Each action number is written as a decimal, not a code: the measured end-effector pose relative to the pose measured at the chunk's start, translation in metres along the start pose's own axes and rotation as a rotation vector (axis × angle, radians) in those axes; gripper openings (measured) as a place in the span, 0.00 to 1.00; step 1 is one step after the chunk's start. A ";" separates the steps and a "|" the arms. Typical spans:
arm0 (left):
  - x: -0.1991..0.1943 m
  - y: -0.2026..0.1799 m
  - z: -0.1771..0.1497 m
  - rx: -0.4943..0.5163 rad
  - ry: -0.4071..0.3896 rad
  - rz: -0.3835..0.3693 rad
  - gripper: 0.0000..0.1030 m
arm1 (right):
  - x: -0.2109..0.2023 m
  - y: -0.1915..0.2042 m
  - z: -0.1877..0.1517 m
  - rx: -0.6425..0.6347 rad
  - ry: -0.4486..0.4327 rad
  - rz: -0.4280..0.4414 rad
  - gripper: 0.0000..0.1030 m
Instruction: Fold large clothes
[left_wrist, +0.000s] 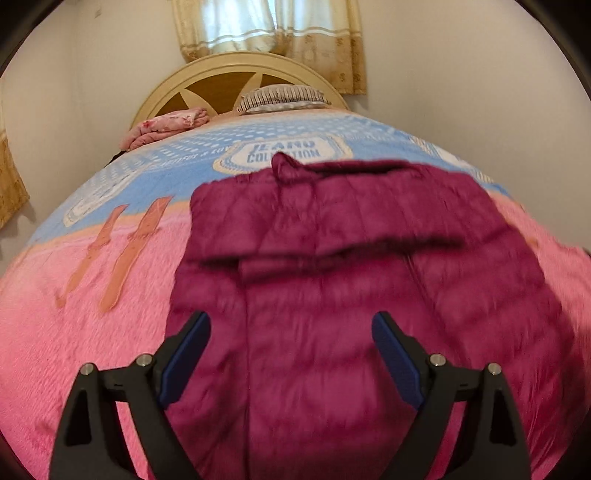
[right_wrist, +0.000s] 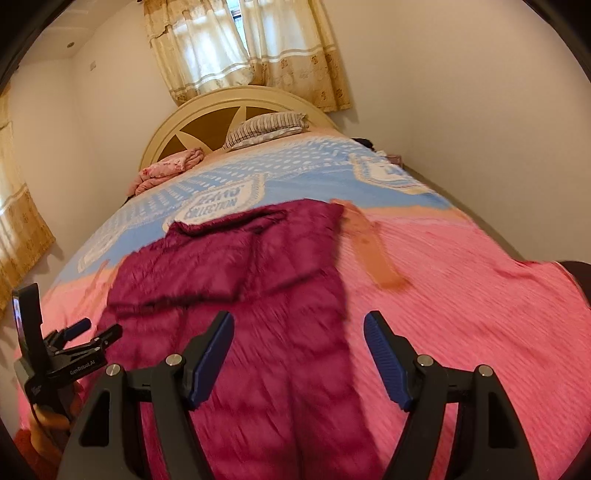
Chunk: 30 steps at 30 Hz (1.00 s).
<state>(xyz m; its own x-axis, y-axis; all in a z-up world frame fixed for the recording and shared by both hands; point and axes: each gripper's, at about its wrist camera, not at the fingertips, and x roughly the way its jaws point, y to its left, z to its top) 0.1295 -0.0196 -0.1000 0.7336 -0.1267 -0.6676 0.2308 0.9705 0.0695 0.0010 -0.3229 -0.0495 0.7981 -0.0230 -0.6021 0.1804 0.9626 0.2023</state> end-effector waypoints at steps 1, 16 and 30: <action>-0.005 0.001 -0.006 0.012 -0.003 -0.012 0.89 | -0.010 -0.007 -0.009 0.010 -0.001 -0.009 0.71; -0.064 0.048 -0.081 -0.036 -0.025 -0.112 0.95 | -0.044 -0.035 -0.097 0.083 0.177 0.067 0.71; -0.063 0.109 -0.165 -0.158 0.087 -0.168 0.94 | -0.030 -0.015 -0.136 -0.089 0.326 0.025 0.63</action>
<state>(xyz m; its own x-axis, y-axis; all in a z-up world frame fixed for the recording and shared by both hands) 0.0031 0.1283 -0.1721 0.6340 -0.2777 -0.7217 0.2375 0.9581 -0.1600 -0.1040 -0.2997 -0.1399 0.5734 0.0749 -0.8158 0.1007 0.9818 0.1609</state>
